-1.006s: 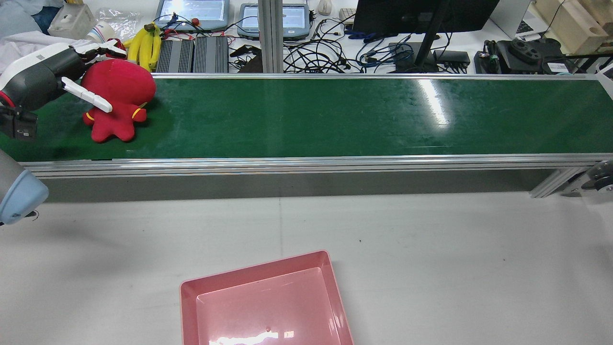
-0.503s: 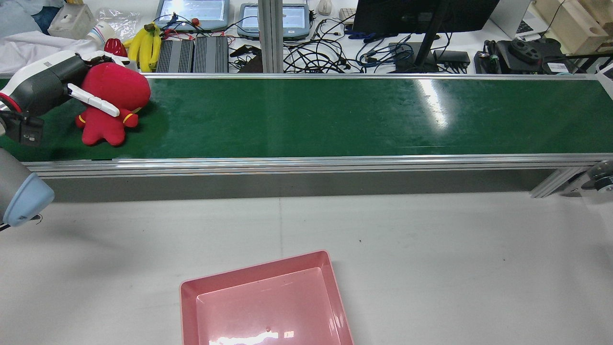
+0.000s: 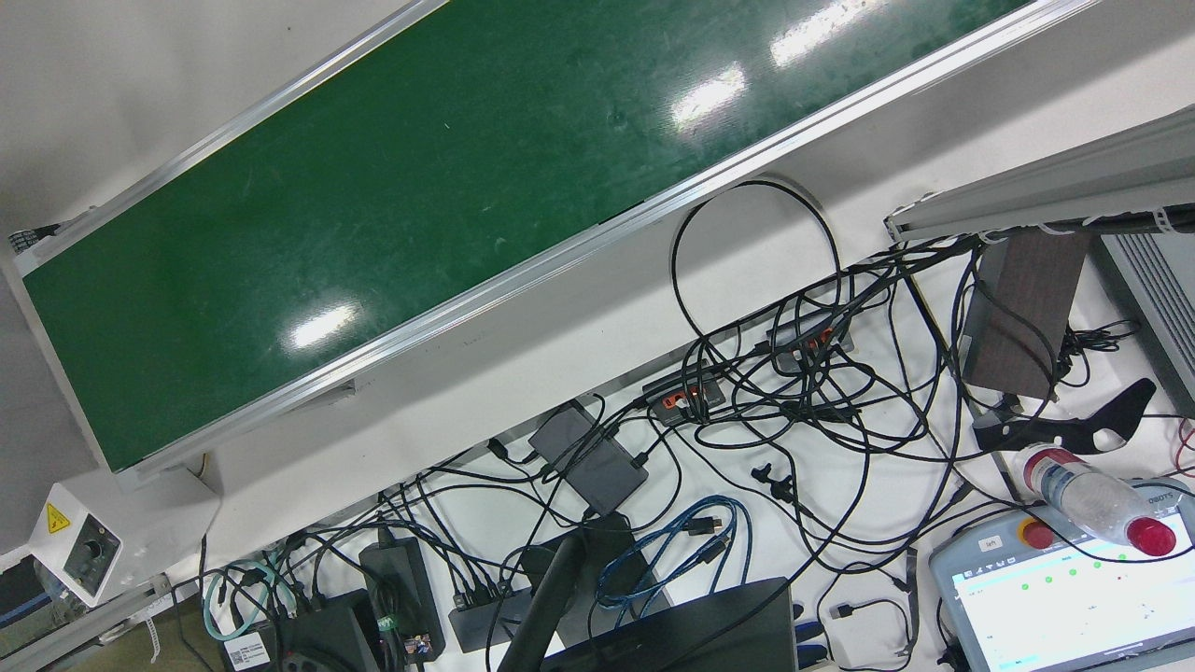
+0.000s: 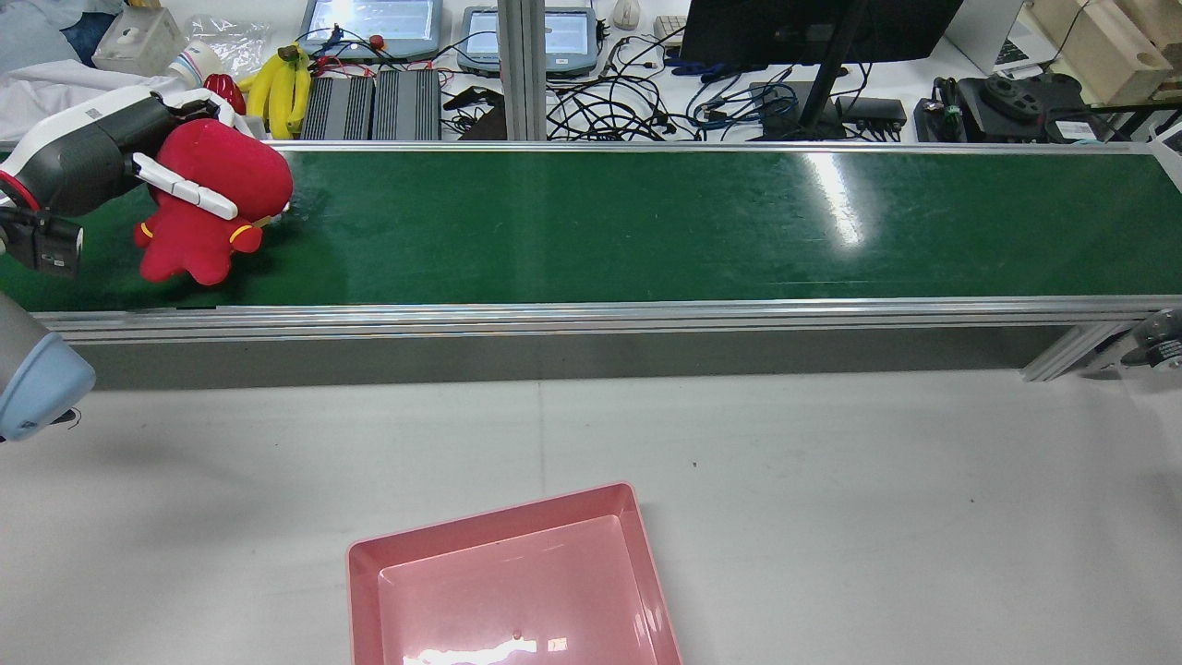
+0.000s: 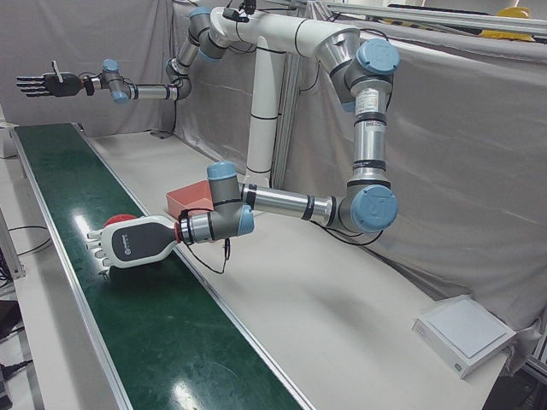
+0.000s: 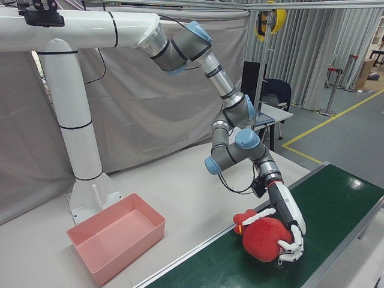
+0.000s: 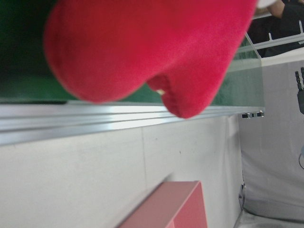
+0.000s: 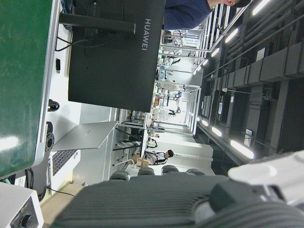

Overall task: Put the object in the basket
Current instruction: 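Close the left hand fingers around the red plush toy, then lift the toy off the belt and carry it over the pink tray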

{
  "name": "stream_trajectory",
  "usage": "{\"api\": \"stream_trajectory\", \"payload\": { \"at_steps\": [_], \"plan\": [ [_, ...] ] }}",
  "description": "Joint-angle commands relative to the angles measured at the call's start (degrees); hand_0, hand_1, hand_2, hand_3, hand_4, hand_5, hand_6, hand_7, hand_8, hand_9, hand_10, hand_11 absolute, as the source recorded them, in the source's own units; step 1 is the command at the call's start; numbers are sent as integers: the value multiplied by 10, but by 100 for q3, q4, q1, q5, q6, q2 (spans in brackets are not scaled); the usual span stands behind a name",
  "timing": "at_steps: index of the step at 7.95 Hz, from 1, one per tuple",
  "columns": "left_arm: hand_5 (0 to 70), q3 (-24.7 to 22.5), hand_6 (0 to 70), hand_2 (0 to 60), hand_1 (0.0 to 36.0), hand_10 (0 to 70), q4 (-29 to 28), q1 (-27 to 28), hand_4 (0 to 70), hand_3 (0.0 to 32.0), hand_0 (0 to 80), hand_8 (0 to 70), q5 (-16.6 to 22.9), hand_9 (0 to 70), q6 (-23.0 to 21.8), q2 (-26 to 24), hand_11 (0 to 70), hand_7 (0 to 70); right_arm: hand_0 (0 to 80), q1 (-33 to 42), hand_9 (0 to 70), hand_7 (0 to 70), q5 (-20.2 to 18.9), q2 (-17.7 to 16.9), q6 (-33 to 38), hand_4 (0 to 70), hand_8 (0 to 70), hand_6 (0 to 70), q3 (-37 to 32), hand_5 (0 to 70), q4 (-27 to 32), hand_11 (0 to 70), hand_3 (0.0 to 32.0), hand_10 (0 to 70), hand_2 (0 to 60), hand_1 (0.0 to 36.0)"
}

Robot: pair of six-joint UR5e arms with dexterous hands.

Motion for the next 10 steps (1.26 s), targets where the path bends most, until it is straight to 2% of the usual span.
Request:
{"api": "stream_trajectory", "payload": {
  "at_steps": [1,2,4,5,6,7,8,9,10],
  "plan": [
    [700,-1280,214,127,215,337,237,76,157,0,591,426,500,618,-222,289,496,479,0,3,0,0,0,0,0,0,0,0,0,0,0,0,0,0,0,0],
    [700,-1650,213,127,219,333,412,355,162,0,598,420,589,609,-250,368,491,475,0,3,0,0,0,0,0,0,0,0,9,0,9,0,0,0,0,0],
    [700,-2607,214,128,223,329,1026,1503,169,0,606,416,581,601,-259,431,486,473,0,3,0,0,0,0,0,0,0,0,0,0,0,0,0,0,0,0],
    [700,-2803,221,139,232,314,1307,2109,186,0,617,416,563,601,-241,387,468,481,0,-5,0,0,0,0,0,0,0,0,0,0,0,0,0,0,0,0],
    [700,-3005,226,114,232,313,1406,2629,190,0,631,419,537,605,-206,369,467,483,0,3,0,0,0,0,0,0,0,0,0,0,0,0,0,0,0,0],
    [700,-3007,234,97,232,316,1415,3217,196,0,641,420,493,603,-206,343,471,480,0,3,0,0,0,0,0,0,0,0,0,0,0,0,0,0,0,0],
    [700,-3007,232,108,232,314,1407,3562,194,0,635,413,180,593,-206,351,468,475,0,3,0,0,0,0,0,0,0,0,0,0,0,0,0,0,0,0],
    [700,-3016,224,143,233,298,1407,3722,189,0,618,404,-32,583,-197,360,447,470,0,3,0,0,0,0,0,0,0,0,0,0,9,0,0,0,0,0],
    [700,-3007,217,149,234,284,1407,3715,190,0,616,393,-34,568,-197,352,429,457,0,3,0,0,0,0,0,0,0,0,0,0,0,0,0,0,0,0]
  ]
}}
